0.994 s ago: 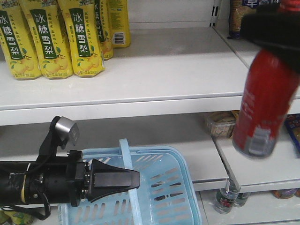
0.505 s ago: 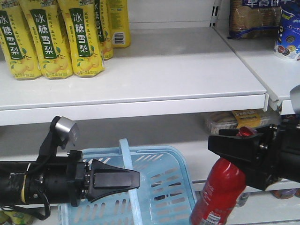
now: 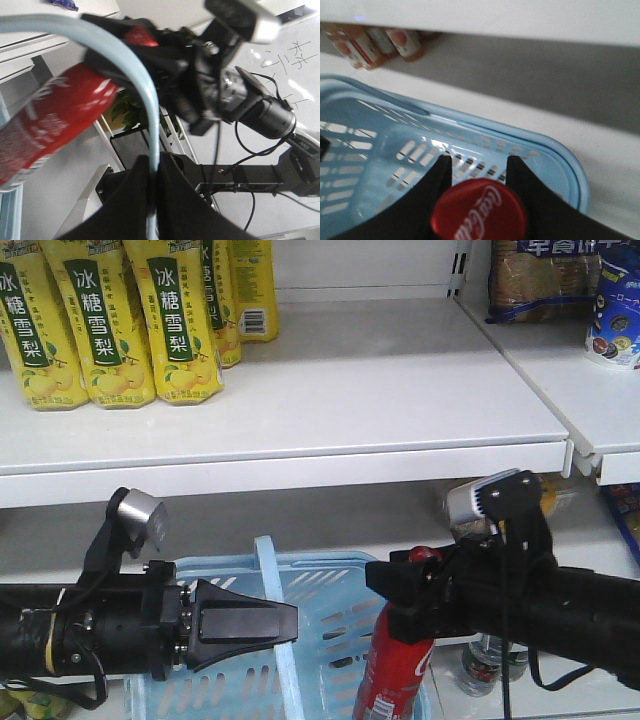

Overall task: Place coke in basket with both arms
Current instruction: 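Lower the held bottle into the basket beside the left gripper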

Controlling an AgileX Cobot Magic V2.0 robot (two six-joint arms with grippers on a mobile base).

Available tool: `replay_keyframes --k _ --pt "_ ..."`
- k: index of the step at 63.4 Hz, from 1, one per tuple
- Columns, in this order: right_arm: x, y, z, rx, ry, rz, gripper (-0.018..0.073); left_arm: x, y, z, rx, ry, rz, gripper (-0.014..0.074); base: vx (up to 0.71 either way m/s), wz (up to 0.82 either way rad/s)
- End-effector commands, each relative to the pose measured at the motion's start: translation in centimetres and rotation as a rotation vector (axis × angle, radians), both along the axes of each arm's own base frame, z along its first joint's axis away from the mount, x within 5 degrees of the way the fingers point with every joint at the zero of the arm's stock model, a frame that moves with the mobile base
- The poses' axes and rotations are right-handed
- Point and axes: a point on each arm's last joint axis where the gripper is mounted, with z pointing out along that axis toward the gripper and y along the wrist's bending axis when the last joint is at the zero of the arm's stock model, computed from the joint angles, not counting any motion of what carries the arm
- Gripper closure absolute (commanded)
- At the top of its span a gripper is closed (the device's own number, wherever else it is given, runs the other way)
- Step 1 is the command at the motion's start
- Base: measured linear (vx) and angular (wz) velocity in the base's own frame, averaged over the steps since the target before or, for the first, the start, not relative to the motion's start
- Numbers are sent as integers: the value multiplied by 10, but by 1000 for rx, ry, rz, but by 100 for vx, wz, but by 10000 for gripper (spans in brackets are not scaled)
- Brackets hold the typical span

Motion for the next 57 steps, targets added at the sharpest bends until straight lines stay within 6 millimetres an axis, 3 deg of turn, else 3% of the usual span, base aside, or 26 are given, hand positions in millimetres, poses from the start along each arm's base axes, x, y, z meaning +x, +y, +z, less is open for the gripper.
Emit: replay_keyframes --k 1,11,38,48,57 --pt "9 11 7 64 16 -26 563 -11 -2 30 -215 -48 -120 604 0 0" --pt "17 19 -3 64 62 7 563 -11 -2 30 -215 -48 -120 604 0 0" --pt "26 25 7 92 34 34 554 -11 -2 30 -215 -48 -120 604 0 0" --pt "24 27 8 105 35 52 494 -11 -2 30 -215 -48 -120 604 0 0" --pt "24 27 8 105 35 52 369 -11 -2 30 -215 -48 -120 604 0 0"
